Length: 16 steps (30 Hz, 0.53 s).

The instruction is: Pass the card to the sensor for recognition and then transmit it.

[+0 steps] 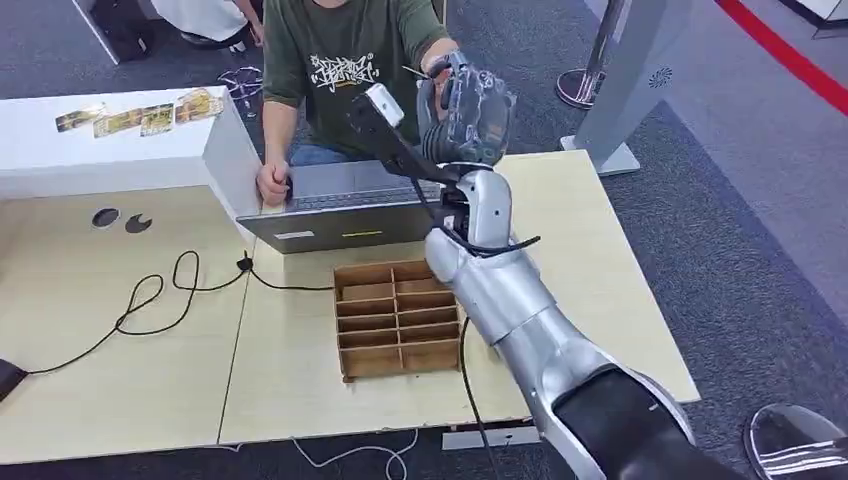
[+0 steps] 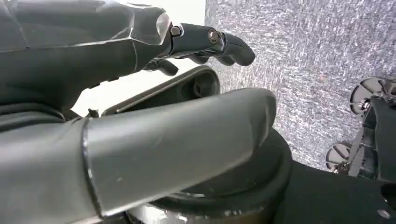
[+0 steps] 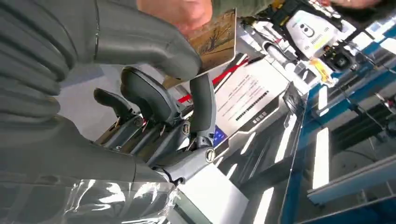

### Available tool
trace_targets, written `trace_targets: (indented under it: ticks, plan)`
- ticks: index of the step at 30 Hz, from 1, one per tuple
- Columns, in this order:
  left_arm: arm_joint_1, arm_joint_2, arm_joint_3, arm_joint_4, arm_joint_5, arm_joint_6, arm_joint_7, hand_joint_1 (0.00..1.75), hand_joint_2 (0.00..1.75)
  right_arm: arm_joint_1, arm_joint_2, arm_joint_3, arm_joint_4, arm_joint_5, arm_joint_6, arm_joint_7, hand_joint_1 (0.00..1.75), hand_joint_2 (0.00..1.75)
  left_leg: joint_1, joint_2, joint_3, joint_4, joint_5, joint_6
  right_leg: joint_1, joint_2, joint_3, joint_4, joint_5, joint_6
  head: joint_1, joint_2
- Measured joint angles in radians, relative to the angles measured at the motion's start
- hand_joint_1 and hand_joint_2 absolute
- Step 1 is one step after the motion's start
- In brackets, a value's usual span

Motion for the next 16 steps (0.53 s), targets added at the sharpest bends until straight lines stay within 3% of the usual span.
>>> trace_targets:
  ticks: [7,16]
  plan:
    - [-0.011,-0.006,-0.027,0.0,-0.014,0.003,0.01,0.0,0.0,-0.095,0.022,0.033,0.181,0.054,0.001,0.066,1.75,1.75,0.0,0.0,0.0,0.0,0.0,0.0,0.0,0.0,0.0,0.0,0.0,0.0,0.0,0.0]
    - [-0.017,-0.01,-0.035,0.0,-0.019,0.005,0.012,0.0,0.0,-0.141,0.027,0.048,0.298,0.072,0.008,0.108,1.75,1.75,0.0,0.0,0.0,0.0,0.0,0.0,0.0,0.0,0.0,0.0,0.0,0.0,0.0,0.0]
